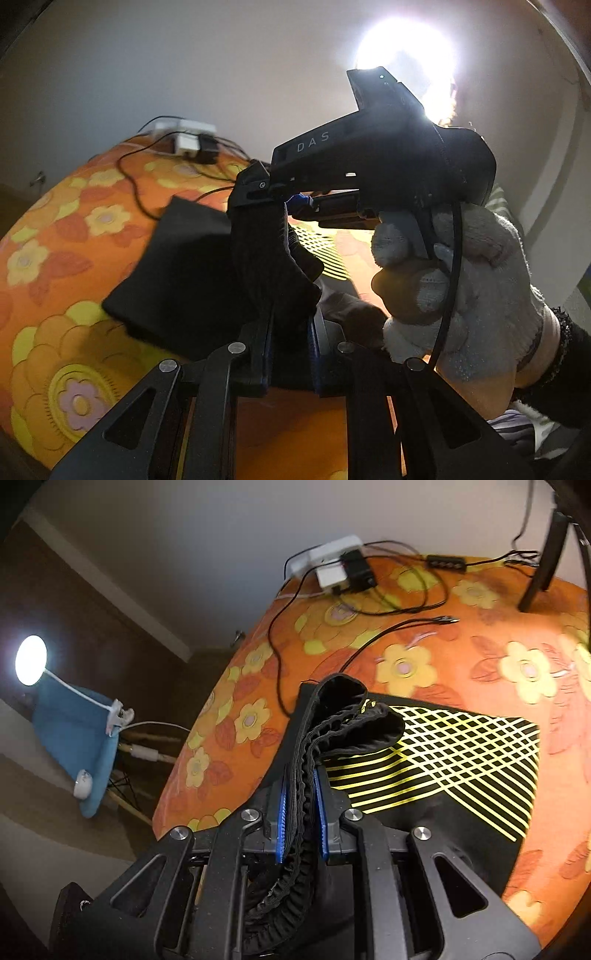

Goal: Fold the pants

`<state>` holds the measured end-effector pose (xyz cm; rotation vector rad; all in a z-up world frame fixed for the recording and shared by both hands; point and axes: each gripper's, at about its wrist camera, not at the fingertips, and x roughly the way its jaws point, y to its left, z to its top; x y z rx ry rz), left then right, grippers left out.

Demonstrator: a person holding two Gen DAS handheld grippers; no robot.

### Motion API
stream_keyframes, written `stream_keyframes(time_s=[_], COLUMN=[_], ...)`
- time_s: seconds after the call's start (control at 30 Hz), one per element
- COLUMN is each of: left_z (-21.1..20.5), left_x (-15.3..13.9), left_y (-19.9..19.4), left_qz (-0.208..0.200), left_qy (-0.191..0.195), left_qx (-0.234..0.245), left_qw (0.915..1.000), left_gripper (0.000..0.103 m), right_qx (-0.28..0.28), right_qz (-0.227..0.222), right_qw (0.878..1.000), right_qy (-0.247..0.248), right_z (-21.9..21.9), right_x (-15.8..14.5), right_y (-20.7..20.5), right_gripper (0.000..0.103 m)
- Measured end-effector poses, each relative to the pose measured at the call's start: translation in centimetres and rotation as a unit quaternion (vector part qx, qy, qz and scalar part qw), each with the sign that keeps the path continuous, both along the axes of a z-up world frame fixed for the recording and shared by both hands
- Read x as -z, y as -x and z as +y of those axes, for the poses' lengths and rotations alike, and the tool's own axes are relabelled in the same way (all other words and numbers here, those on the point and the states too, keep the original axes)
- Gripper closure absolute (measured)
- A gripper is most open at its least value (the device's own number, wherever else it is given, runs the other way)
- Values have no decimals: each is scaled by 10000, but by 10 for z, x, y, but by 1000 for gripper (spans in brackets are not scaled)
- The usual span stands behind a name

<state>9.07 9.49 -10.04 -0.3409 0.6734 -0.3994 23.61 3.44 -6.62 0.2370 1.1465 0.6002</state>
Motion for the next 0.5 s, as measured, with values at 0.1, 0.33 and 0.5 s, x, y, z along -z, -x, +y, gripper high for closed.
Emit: stream_keyframes(time_s=[0.1, 0.33, 0.5], left_z=[10, 32, 47], left_x=[3, 13, 20], left_y=[2, -2, -4], left_qz=[42, 154, 274], left_qy=[-1, 61, 135], left_qx=[-85, -314, -485], left_qw=[10000, 9994, 9984], left_gripper=[89, 89, 89], right_qx=[-46, -99, -204], right_qz=[13, 46, 35], right_qw=[10000, 9997, 9993], right_qy=[81, 200, 313], right_z=[15, 46, 65], right_x=[7, 22, 30], right_y=[-2, -8, -12], right_gripper=[89, 89, 89])
